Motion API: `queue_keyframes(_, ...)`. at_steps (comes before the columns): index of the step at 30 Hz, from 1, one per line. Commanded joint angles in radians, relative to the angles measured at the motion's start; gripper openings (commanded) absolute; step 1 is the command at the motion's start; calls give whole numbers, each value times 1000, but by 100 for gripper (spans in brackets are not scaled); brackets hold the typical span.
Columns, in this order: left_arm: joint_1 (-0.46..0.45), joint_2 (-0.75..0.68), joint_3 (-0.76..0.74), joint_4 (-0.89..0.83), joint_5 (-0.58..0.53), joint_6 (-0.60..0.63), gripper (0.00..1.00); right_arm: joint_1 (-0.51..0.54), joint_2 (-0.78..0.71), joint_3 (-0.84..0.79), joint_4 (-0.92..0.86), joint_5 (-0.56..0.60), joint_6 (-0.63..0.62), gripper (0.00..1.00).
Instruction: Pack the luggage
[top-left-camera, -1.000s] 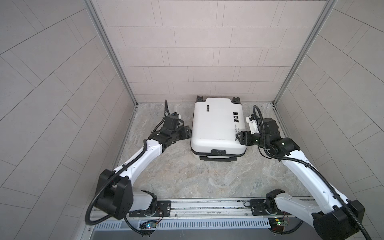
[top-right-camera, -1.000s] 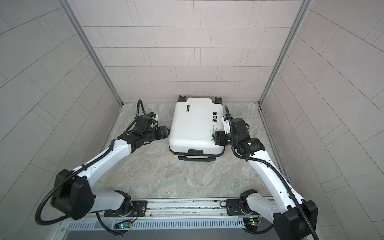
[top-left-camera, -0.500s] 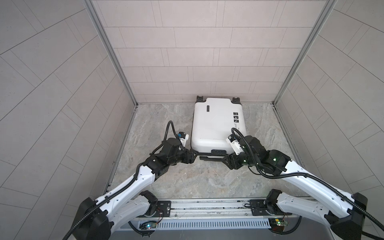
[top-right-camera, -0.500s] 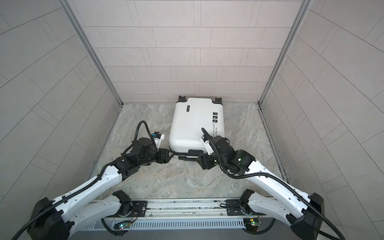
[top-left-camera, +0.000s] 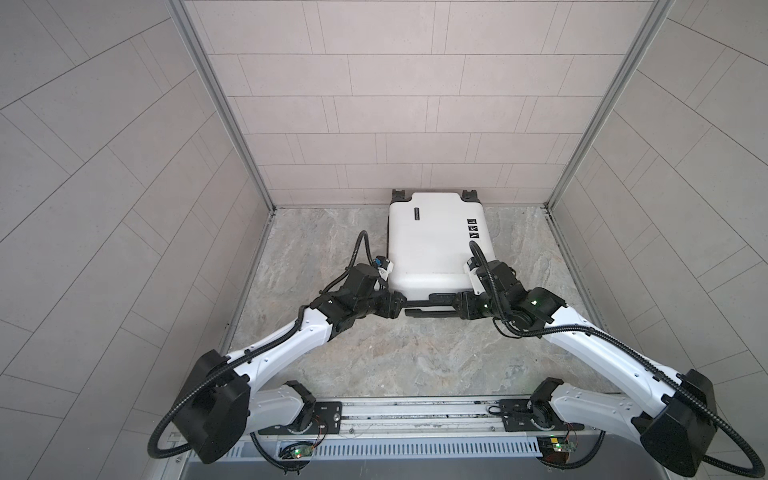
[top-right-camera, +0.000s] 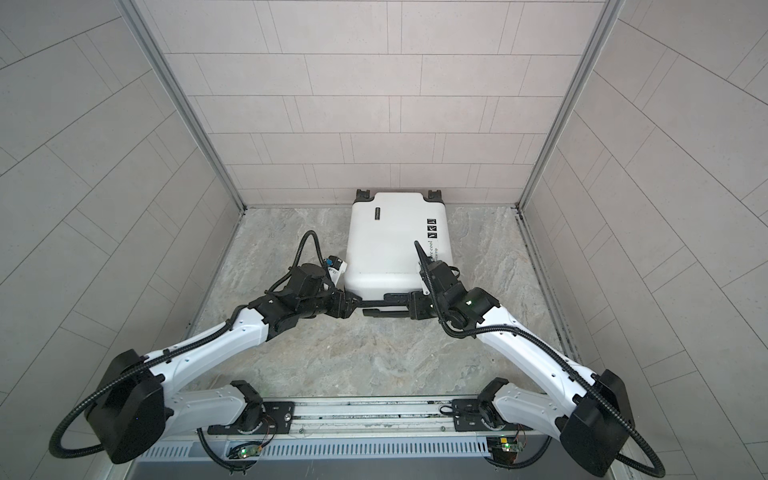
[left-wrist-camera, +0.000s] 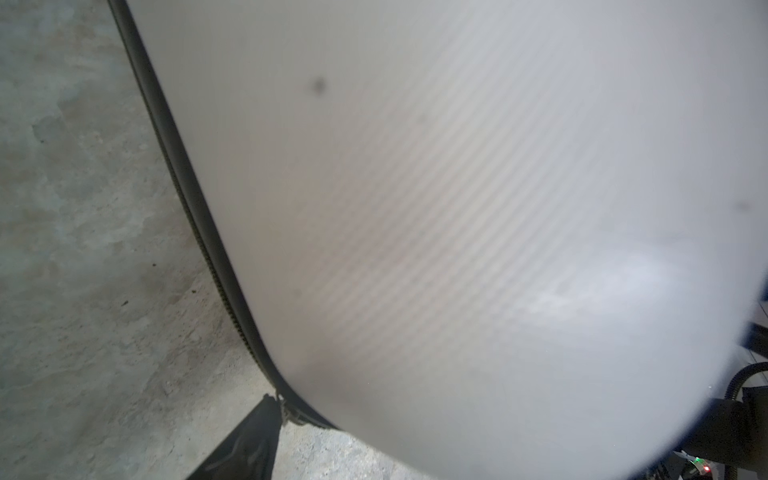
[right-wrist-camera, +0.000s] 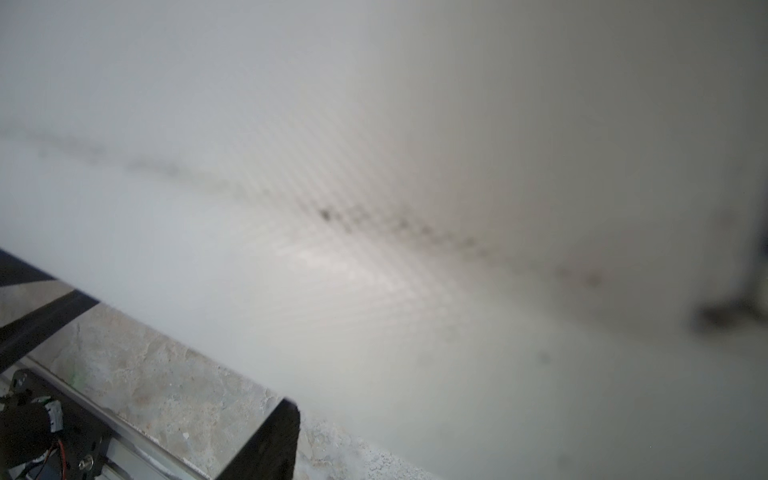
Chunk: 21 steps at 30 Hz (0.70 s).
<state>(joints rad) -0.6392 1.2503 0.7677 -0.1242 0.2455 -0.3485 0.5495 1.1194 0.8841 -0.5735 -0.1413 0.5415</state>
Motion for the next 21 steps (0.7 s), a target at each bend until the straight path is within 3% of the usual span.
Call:
queue_keyframes(1,-14,25,60,29,-17,59,74,-73,29,33,87,11,0,62)
queue_keyframes(7,-14,22,40,37,-47,87,69,-164,69,61,71,-63,-41,61)
queue_keyframes(12,-16,-22,-81,134,-37,106,62,-179,38,70,32,-76,-97,66)
queue_keyframes(17,-15,-57,-281,424,-6,131,52,-213,7,60,-13,-93,-129,67)
queue_keyframes(21,-16,-37,-434,731,-23,149,52,-222,-14,49,-28,-106,-130,67)
